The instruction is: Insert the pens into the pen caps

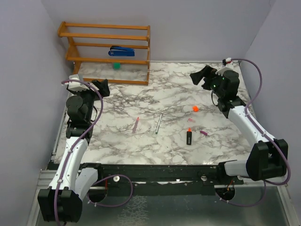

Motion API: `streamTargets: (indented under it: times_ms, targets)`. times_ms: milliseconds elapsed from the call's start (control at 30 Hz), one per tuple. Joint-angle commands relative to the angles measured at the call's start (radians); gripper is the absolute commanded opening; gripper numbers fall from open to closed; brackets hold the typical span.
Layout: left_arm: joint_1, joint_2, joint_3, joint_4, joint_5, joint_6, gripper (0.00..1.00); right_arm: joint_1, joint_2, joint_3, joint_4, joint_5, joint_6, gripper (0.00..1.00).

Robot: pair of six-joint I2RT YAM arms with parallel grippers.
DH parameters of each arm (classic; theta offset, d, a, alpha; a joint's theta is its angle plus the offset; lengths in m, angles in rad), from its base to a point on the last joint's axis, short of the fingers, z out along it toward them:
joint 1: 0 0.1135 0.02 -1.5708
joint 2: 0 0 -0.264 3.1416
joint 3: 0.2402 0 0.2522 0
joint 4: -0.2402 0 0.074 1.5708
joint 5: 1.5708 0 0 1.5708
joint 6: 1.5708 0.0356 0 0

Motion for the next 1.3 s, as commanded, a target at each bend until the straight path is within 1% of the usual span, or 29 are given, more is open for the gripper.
streamTargets:
  times_ms: [0,100,200,267,333,400,433,533,667,733,833,933,1033,1133,1233,1267]
  targets:
    - [0.006,-0.004,0.026,0.001,-0.003,-0.013,0.99,-0.002,-0.004,0.050,-0.062,0.034,-0.023,1.00]
    - [0.007,-0.004,0.027,0.000,-0.003,-0.014,0.99,-0.002,-0.010,0.025,-0.034,0.022,-0.022,1.00]
    - [0.007,-0.004,0.031,-0.007,0.037,0.003,0.99,-0.002,-0.044,-0.040,0.056,-0.038,-0.045,1.00]
    - [0.005,0.002,0.042,-0.013,0.083,0.023,0.99,-0.001,-0.061,-0.071,0.106,-0.053,-0.053,1.00]
    - [-0.008,0.039,0.073,-0.026,0.154,0.050,0.99,-0.002,-0.049,-0.066,0.100,-0.054,-0.056,1.00]
    - [-0.042,0.135,0.162,-0.130,0.172,0.080,0.99,-0.001,-0.024,-0.041,0.061,-0.057,-0.056,1.00]
    - [-0.064,0.202,0.221,-0.219,0.159,0.093,0.98,-0.002,-0.014,-0.031,0.047,-0.067,-0.052,1.00]
    - [-0.090,0.381,0.358,-0.442,0.152,0.107,0.93,-0.002,0.007,-0.030,0.066,-0.108,-0.037,1.00]
    - [-0.129,0.526,0.449,-0.582,0.142,0.096,0.92,-0.001,0.015,-0.027,0.063,-0.121,-0.033,1.00]
    - [-0.184,0.598,0.504,-0.658,0.115,0.112,0.93,-0.003,0.008,-0.031,0.052,-0.108,-0.038,1.00]
    - [-0.302,0.704,0.597,-0.788,0.037,0.131,0.94,-0.001,-0.003,-0.038,0.046,-0.094,-0.045,1.00]
    - [-0.356,0.731,0.586,-0.822,0.004,0.110,0.92,-0.002,-0.007,-0.043,0.042,-0.089,-0.051,1.00]
    - [-0.381,0.709,0.553,-0.829,0.024,0.074,0.86,-0.002,-0.010,-0.050,0.041,-0.081,-0.055,1.00]
    - [-0.404,0.692,0.522,-0.870,0.007,0.060,0.81,-0.002,-0.007,-0.059,0.050,-0.084,-0.051,1.00]
    - [-0.411,0.676,0.466,-0.888,0.009,0.033,0.73,-0.001,-0.005,-0.064,0.057,-0.087,-0.046,1.00]
    - [-0.416,0.671,0.443,-0.888,0.014,0.019,0.72,-0.002,-0.005,-0.065,0.057,-0.088,-0.046,1.00]
